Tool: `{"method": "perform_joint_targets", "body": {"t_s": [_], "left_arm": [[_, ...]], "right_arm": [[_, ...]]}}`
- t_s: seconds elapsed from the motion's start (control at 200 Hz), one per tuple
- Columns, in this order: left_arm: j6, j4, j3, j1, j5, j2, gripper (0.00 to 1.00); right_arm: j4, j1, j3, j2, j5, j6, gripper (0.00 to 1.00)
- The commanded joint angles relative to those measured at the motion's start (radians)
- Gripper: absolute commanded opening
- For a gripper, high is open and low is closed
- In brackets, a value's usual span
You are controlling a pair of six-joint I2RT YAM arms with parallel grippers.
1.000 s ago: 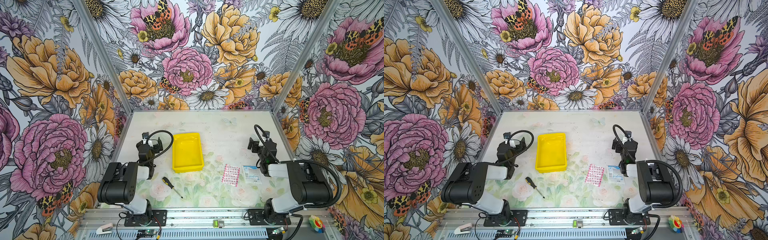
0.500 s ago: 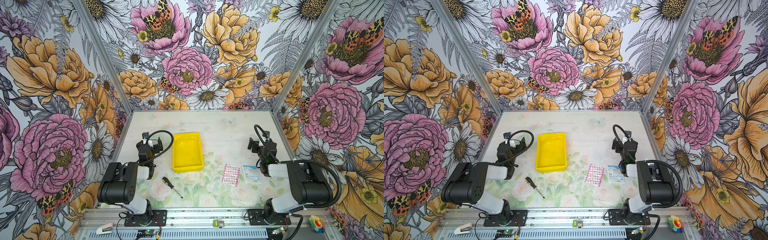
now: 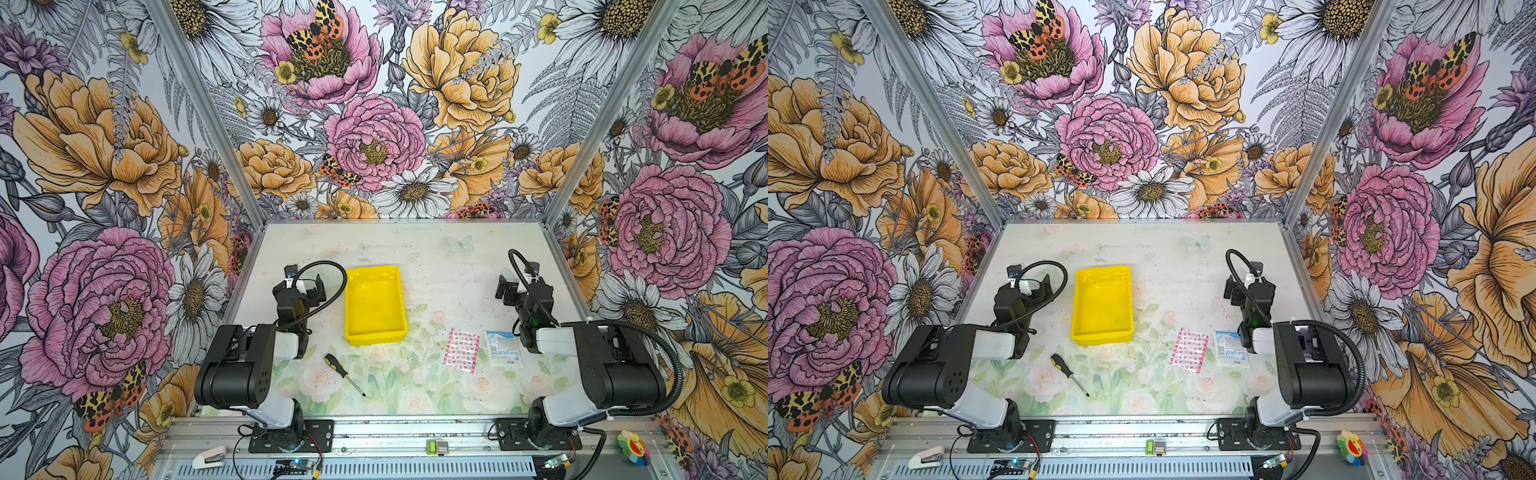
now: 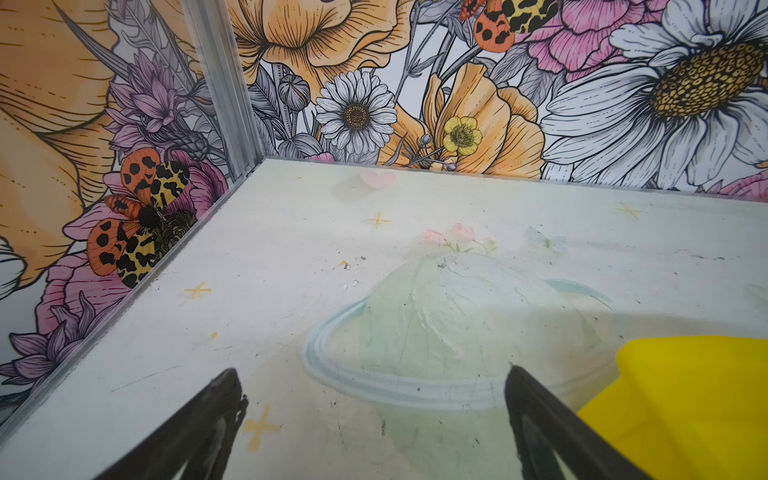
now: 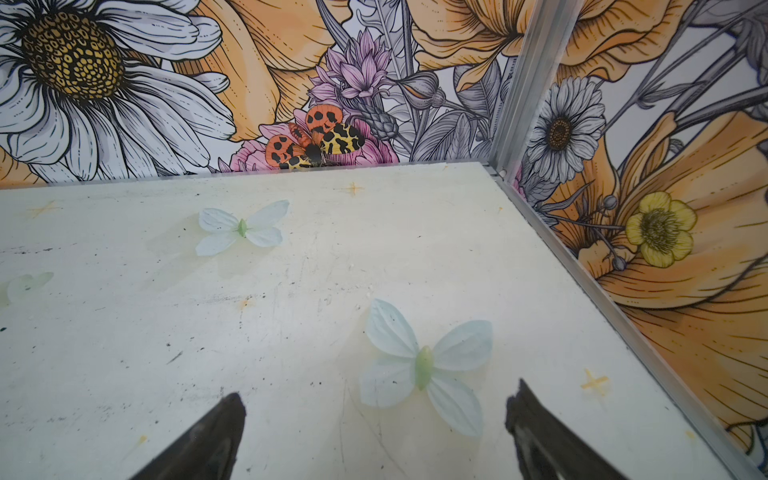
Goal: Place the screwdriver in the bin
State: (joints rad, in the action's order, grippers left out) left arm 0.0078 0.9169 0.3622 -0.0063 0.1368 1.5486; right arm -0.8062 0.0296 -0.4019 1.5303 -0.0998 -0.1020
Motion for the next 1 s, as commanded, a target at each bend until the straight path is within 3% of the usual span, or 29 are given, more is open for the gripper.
{"method": "perform_joint_targets", "body": {"t_s": [0.0,0.651,0.876,0.996], "left_arm": [[0.010,0.019,0.017,0.003,-0.027,0.002,0.99],[-0.007,0.026,0.008,0.006,0.002,-0.009,0.99],[-0.019,0.003,-0.004,0.006,0.039,-0.064,0.99],[-0.035,-0.097,0.011,0.006,0.065,-0.127,0.99]], "right_arm": [[-0.041,-0.007,0.002,0.005,0.006,0.016,1.00],[-0.048,-0.008,0.007,-0.002,0.006,0.019,1.00],[0.283,-0.007,-0.131,-0.082,-0.033,-0.007,0.99],[0.344,-0.008,-0.141,-0.127,-0.018,-0.020,0.99]]}}
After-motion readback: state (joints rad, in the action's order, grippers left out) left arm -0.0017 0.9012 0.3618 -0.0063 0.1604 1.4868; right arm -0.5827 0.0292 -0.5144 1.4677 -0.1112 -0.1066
